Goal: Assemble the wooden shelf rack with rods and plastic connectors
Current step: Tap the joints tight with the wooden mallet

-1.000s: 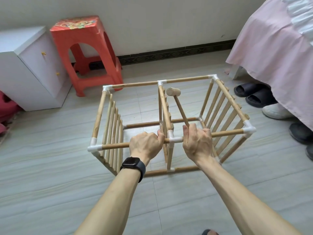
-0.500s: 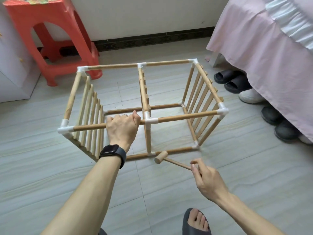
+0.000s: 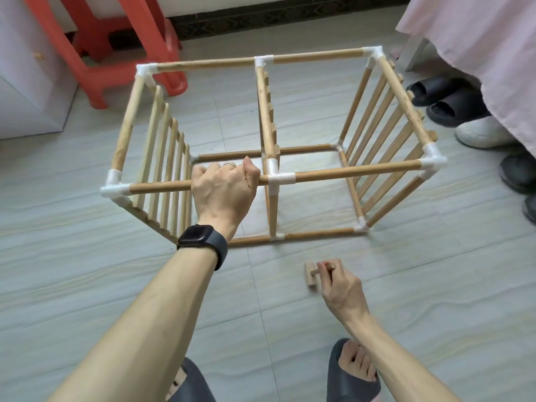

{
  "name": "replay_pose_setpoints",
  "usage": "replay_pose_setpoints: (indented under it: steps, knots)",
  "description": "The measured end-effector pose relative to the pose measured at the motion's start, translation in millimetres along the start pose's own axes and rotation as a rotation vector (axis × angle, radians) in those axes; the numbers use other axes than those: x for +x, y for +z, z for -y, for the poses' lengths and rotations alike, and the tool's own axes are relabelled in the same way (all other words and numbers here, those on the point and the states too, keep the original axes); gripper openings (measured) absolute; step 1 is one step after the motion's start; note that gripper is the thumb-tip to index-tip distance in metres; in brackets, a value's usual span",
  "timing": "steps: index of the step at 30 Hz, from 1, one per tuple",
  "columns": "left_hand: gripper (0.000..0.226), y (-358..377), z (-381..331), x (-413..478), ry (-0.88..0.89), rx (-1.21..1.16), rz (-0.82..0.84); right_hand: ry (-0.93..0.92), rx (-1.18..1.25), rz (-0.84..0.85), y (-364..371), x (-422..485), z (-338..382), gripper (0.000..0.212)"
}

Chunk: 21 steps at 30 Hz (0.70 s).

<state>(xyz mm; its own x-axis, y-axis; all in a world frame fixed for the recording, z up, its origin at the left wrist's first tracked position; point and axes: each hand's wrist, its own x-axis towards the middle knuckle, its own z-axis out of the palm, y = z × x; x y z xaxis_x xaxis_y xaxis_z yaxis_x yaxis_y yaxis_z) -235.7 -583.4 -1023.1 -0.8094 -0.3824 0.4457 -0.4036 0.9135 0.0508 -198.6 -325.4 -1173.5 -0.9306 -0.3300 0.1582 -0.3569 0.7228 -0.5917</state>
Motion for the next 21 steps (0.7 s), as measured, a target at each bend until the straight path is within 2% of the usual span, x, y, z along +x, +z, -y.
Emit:
replay_pose_setpoints:
  steps: [3, 7, 11, 13, 16, 21]
  knots:
    - [0.069, -0.5, -0.7, 1.3, -0.004, 0.032, 0.040, 0.000, -0.018, 0.009, -3.7, 11.9, 0.3, 0.017]
    - [0.072, -2.7, -1.9, 2.1, -0.013, 0.060, 0.116, -0.029, -0.002, -0.131, -10.8, 20.3, 7.2, 0.021]
    - [0.069, -9.5, -2.8, 3.0, 0.006, 0.058, 0.206, 0.143, -0.024, 0.197, -13.6, 5.1, 4.0, 0.025]
    - [0.071, -13.2, -3.7, 5.2, 0.008, 0.081, 0.268, 0.199, -0.026, 0.238, -28.3, 17.4, 13.4, 0.026]
    - [0.072, -17.3, -5.4, 6.1, 0.006, 0.044, 0.304, 0.253, 0.156, 0.057, -74.1, 26.7, 39.9, 0.029]
    - [0.070, -27.9, -9.3, -6.6, -0.034, 0.007, 0.379, 0.319, 0.590, -0.053, -175.9, 18.7, 91.0, 0.040]
